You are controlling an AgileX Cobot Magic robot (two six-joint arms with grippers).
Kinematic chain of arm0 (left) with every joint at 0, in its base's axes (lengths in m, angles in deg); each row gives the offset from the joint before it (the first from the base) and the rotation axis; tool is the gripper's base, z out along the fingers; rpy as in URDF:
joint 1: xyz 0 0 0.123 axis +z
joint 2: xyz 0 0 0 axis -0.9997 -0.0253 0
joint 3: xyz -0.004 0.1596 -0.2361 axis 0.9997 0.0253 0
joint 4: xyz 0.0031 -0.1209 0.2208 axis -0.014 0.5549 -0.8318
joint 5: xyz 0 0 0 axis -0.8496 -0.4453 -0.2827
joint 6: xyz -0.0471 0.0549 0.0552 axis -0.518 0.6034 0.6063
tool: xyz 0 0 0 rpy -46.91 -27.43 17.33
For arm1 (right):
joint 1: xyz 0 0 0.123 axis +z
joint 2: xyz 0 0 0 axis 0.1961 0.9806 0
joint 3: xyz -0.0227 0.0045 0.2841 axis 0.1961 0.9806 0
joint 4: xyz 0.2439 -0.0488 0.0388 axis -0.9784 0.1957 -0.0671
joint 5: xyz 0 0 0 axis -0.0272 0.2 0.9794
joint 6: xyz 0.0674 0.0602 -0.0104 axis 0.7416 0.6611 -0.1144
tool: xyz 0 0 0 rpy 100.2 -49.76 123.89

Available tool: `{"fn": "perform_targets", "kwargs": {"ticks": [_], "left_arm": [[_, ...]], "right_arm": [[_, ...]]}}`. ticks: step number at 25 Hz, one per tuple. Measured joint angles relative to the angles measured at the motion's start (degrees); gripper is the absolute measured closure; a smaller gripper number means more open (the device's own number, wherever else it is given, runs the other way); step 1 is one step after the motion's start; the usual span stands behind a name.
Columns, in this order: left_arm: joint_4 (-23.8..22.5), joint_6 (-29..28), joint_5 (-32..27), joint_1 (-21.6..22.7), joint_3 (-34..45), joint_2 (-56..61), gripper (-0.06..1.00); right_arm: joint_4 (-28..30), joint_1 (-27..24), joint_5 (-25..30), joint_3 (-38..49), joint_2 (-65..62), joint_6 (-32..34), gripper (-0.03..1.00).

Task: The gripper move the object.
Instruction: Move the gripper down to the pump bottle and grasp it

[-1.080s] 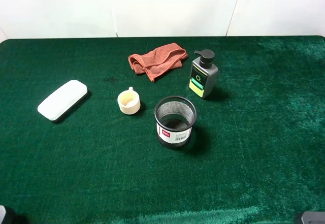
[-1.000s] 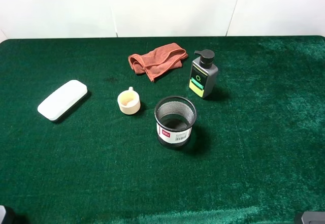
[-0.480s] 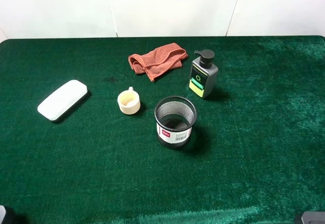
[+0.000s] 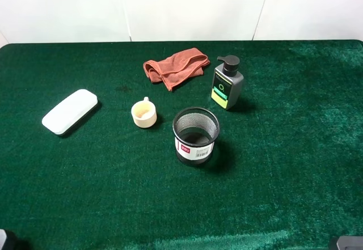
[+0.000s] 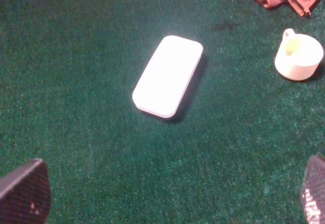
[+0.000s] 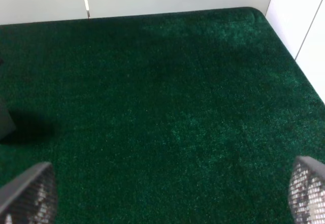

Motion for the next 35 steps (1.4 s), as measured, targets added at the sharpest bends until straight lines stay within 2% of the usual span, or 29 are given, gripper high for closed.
{"fn": "perform_targets", "kwargs": {"ticks": [35], "left_arm": [[0.00,0.00,0.00,0.00,0.00,0.00,-0.05]], "right_arm": [[0.10,0.00,0.00,0.00,2.67,0.00,0.27]]}}
